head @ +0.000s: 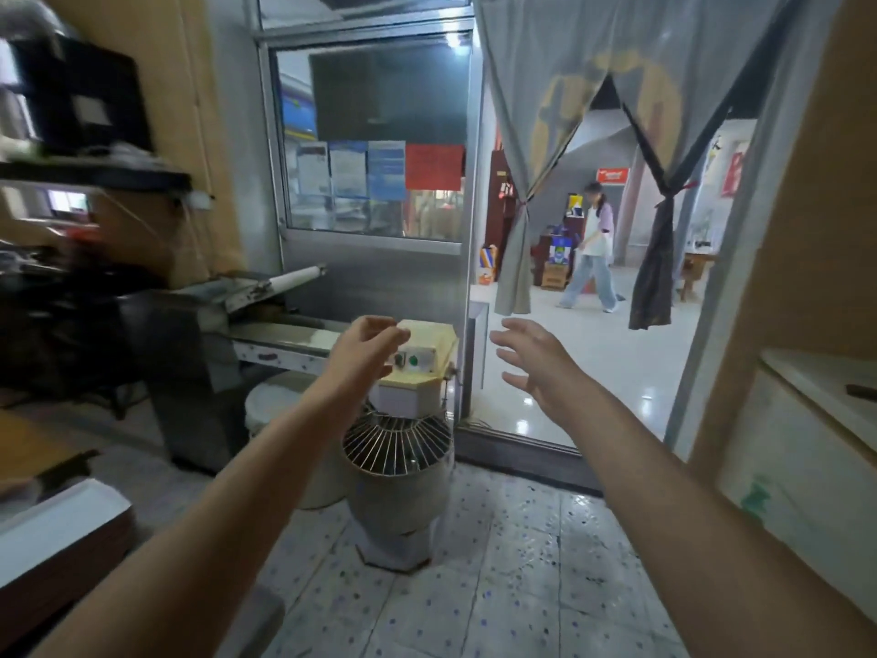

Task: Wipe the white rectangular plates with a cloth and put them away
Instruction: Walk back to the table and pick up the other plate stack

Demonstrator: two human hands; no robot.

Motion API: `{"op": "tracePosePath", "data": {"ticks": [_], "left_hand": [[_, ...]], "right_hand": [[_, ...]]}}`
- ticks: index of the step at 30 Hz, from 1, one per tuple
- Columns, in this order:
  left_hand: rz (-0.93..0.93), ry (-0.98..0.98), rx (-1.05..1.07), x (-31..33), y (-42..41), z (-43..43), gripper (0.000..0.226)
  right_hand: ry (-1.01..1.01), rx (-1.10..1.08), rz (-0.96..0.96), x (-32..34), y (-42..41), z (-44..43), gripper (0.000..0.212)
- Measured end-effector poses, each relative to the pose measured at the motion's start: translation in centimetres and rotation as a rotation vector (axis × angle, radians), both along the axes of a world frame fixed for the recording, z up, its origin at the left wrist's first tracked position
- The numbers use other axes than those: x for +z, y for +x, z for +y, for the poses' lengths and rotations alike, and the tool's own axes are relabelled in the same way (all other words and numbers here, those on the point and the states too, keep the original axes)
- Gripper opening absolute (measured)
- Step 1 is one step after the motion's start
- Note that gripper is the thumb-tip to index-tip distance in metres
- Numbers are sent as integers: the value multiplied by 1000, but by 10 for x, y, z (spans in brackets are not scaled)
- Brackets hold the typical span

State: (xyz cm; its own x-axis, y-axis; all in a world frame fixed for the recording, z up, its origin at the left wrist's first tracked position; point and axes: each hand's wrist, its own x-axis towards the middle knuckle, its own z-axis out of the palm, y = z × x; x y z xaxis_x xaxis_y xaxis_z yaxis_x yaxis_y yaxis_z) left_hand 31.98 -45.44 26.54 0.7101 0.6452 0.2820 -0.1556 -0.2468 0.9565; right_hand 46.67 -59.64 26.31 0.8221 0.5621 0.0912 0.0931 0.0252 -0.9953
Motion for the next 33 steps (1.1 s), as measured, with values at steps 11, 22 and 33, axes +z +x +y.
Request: {"op": "tracePosePath", "data": {"ticks": [11, 22, 33], "left_hand": [[-4, -54, 484, -12, 95, 77, 13], [61, -26, 804, -13, 119, 139, 30], [-9, -31, 990, -8, 100, 284, 15]], "right_hand": [[-22, 462, 46, -20, 146, 159, 32], [-38, 796, 119, -25, 195, 300, 44], [-28, 1043, 53, -7, 161, 480, 45]]}}
